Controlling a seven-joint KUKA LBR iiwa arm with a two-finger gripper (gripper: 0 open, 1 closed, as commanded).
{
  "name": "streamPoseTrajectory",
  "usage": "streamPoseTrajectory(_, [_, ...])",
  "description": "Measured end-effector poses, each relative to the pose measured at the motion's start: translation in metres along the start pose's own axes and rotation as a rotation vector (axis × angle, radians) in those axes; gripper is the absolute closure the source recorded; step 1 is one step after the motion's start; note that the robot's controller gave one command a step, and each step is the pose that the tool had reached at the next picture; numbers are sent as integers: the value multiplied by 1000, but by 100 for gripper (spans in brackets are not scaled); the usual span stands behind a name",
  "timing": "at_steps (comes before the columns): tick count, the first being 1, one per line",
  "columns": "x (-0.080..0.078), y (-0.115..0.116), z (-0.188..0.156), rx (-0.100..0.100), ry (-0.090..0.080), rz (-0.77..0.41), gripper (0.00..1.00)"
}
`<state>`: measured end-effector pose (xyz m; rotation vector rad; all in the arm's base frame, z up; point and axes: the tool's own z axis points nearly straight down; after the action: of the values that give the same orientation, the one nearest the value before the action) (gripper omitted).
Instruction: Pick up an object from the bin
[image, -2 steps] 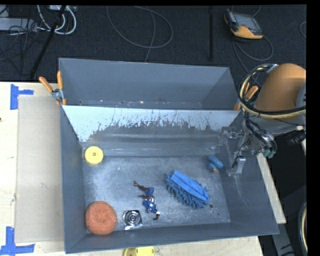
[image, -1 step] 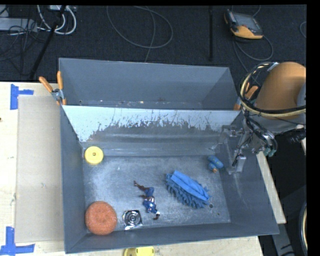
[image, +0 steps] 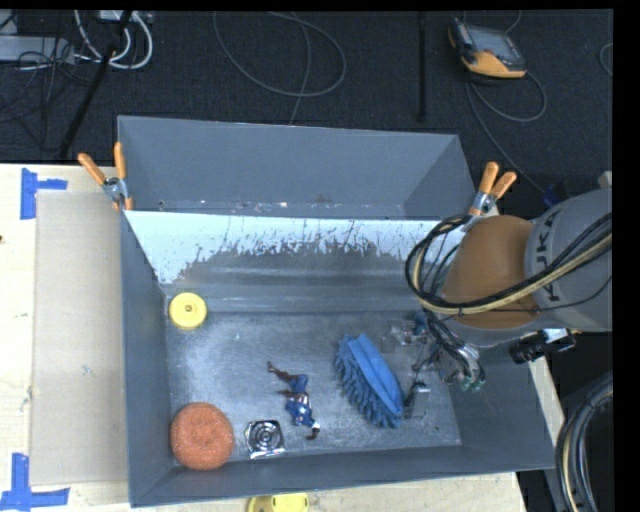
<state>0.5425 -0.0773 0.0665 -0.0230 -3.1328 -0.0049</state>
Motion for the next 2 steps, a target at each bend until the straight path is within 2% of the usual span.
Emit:
streamPoseTrajectory(1, [-22,4,-60,3,-10,-35,0])
streamPoseTrajectory(2, [47,55,-34,2,-7,112,0])
